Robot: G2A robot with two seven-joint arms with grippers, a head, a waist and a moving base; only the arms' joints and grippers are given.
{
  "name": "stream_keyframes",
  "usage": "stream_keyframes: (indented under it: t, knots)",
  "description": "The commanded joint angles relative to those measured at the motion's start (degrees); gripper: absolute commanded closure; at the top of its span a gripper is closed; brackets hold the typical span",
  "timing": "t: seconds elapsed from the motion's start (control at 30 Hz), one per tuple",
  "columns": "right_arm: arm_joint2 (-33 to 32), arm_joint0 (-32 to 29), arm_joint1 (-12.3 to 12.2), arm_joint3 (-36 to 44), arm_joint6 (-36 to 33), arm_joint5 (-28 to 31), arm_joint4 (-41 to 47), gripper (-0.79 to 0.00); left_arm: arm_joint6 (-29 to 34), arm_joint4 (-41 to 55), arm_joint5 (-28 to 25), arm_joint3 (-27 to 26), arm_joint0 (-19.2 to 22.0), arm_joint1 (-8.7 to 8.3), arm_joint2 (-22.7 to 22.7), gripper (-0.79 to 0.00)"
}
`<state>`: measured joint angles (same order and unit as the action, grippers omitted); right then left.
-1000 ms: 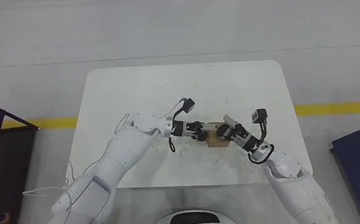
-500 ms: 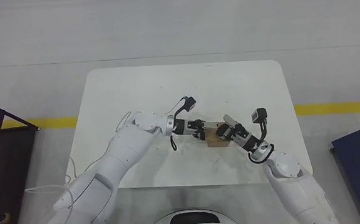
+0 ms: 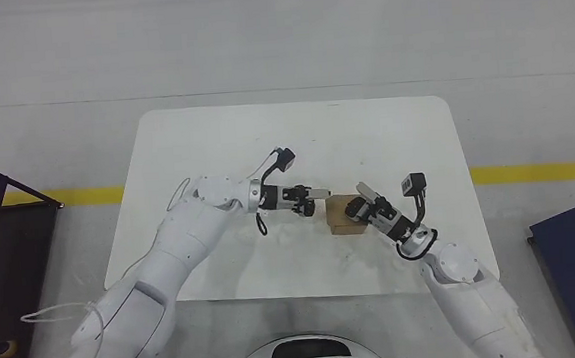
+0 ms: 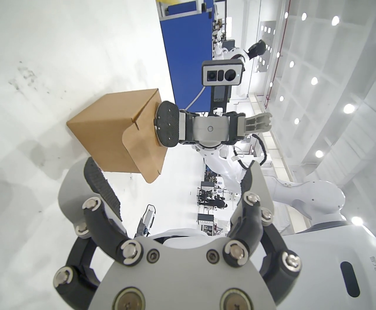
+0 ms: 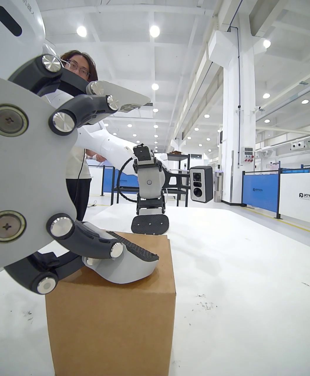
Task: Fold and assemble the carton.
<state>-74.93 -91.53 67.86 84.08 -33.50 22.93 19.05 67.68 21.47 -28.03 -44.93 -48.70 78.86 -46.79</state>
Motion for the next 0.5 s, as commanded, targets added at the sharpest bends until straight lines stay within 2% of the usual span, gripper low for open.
stream_keyframes:
  t: [0.0,0.1,0.2,0.3,0.47]
  knots:
    - [0.0,0.1,0.0,-0.1,0.0,0.0,0.0,-0.785,1.0,2.7,-0.7,-2.3,-1.7,-0.6,-1.7,-0.785]
    - [0.2,0.3,0.0,-0.3,0.0,-0.1,0.0,-0.785,2.4,4.8,-0.3,-5.0,-2.7,-1.09,-2.9,-0.785]
    - [0.4,0.5,0.0,-0.4,0.0,-0.1,0.0,-0.785,2.2,2.2,2.2,-6.5,-2.3,-1.07,-2.0,-0.785]
    - [0.4,0.5,0.1,-0.4,0.2,-0.1,0.1,-0.785,1.2,0.4,4.1,-6.3,-1.7,-0.71,-0.7,-0.785]
    - [0.3,0.4,0.1,-0.5,0.5,0.0,0.4,-0.785,0.2,1.2,4.0,-4.3,-0.9,0.12,0.5,-0.785]
